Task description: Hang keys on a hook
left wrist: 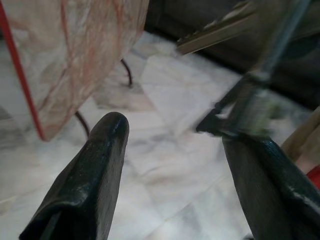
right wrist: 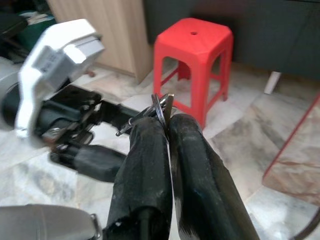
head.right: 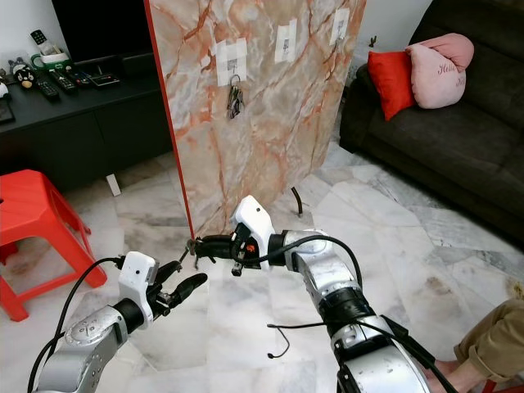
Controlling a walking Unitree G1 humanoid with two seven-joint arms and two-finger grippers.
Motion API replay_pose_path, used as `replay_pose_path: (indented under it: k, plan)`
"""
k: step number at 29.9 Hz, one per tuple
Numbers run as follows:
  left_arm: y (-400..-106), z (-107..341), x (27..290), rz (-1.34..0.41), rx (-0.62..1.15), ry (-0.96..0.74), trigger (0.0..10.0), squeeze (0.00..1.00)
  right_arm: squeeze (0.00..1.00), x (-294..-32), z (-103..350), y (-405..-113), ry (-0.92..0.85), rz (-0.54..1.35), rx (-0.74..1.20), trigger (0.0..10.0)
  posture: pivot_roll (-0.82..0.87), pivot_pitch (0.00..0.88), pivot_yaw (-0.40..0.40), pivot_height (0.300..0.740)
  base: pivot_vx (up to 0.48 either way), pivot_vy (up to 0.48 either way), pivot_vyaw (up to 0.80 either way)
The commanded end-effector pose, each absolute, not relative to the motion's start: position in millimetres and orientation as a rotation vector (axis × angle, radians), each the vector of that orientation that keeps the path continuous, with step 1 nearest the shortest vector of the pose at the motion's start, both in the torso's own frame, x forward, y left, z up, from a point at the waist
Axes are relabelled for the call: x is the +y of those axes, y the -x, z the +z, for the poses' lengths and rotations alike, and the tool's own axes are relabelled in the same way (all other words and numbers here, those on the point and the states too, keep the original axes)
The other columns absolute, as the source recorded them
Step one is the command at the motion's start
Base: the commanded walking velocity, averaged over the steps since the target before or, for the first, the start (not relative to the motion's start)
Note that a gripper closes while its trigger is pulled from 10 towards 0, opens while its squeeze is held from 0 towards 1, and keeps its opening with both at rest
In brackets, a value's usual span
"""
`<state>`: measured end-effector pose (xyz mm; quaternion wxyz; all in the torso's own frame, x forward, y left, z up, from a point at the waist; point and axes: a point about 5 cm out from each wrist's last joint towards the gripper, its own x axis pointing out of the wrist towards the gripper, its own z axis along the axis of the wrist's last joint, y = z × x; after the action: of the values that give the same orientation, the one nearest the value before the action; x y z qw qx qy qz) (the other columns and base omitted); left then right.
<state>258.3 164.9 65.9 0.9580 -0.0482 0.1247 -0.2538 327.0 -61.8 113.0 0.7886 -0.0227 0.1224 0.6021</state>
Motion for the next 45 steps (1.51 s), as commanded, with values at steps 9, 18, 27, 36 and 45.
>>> replay_pose_path:
  k: [9, 18, 27, 36, 45]
  plan:
    - [-255, 69, 162, -0.525, 0.227, 0.162, 10.0, 0.00, 0.00, -81, 127, -356, -0.135, 0.912, 0.216, 10.0, 0.06, 0.037, -0.159, 0.740, 0.000, 0.000, 0.00]
    - [-262, 74, 166, -0.449, 0.180, 0.140, 10.0, 0.00, 0.00, -94, 141, -375, -0.335, 0.594, 0.204, 10.0, 0.05, 0.046, -0.159, 0.740, 0.000, 0.000, 0.00]
    - [-273, 88, 166, -0.361, 0.085, 0.127, 10.0, 0.00, 0.00, -86, 147, -380, -0.368, 0.493, 0.246, 10.0, 0.05, 0.049, -0.166, 0.740, 0.000, 0.000, 0.00]
    - [-273, 93, 153, -0.413, 0.067, 0.105, 10.0, 0.00, 0.00, -62, 158, -376, -0.472, 0.602, 0.271, 10.0, 0.05, 0.055, -0.171, 0.740, 0.000, 0.000, 0.00]
    - [-274, 99, 145, -0.454, 0.056, 0.083, 10.0, 0.00, 0.00, -34, 164, -357, -0.468, 0.816, 0.301, 10.0, 0.05, 0.055, -0.176, 0.740, 0.000, 0.000, 0.00]
